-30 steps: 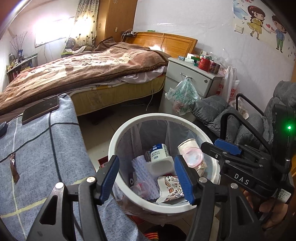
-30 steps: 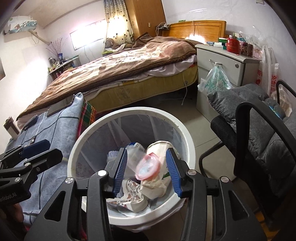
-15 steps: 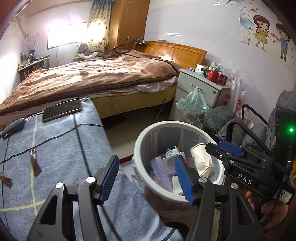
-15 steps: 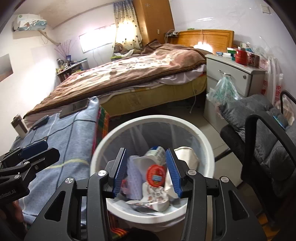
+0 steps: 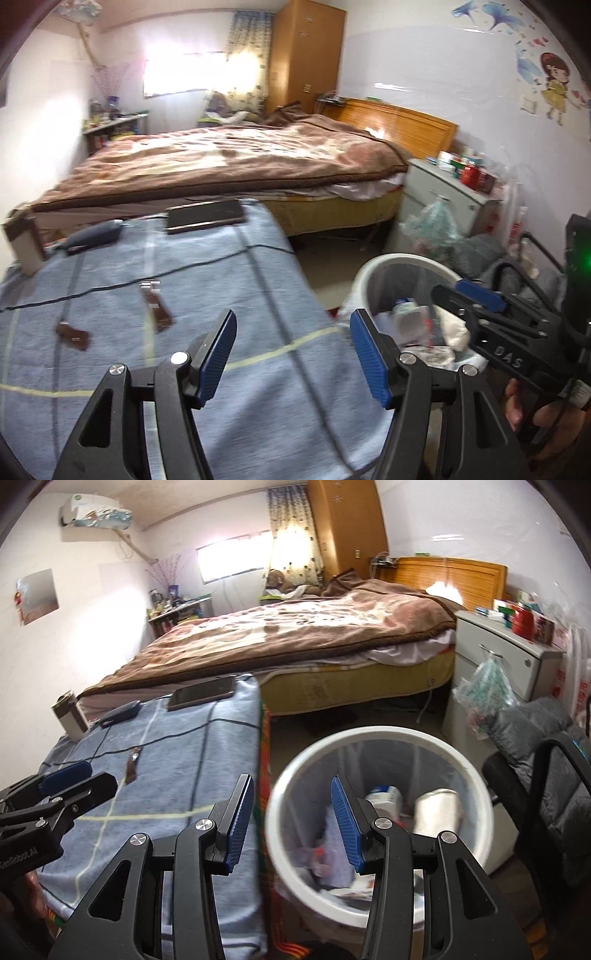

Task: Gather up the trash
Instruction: 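Move both open tools back toward the brown wrappers on the blanket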

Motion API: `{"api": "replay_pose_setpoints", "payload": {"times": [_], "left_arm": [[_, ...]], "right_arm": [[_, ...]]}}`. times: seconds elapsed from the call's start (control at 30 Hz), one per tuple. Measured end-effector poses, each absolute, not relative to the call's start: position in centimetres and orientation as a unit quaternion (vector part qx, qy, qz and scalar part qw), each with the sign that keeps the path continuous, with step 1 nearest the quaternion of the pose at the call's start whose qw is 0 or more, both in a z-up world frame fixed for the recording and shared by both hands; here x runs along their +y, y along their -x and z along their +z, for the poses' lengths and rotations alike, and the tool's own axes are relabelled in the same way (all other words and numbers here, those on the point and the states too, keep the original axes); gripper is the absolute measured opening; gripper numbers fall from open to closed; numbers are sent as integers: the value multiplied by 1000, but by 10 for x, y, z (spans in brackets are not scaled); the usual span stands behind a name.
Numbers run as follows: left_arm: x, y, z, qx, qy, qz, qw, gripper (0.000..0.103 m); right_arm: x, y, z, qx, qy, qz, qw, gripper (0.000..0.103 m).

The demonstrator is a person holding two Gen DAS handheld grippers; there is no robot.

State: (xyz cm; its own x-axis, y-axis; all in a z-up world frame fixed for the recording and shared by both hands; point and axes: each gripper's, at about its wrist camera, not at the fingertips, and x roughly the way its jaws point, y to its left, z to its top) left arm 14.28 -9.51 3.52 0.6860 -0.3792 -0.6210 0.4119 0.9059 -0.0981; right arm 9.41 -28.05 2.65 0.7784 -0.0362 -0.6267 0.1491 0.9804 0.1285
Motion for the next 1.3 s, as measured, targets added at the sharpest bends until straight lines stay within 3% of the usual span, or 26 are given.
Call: {"api": "replay_pose_setpoints", "payload": {"times": [0.67, 1.3], "left_arm": [[59, -156, 15, 354, 60, -77, 930, 69], [108, -220, -25, 397, 72, -7, 915, 69]], "right_arm": [[-181, -132, 17, 346, -43, 37, 936, 46], [-133, -176, 2, 372, -13, 73, 925, 46]]}}
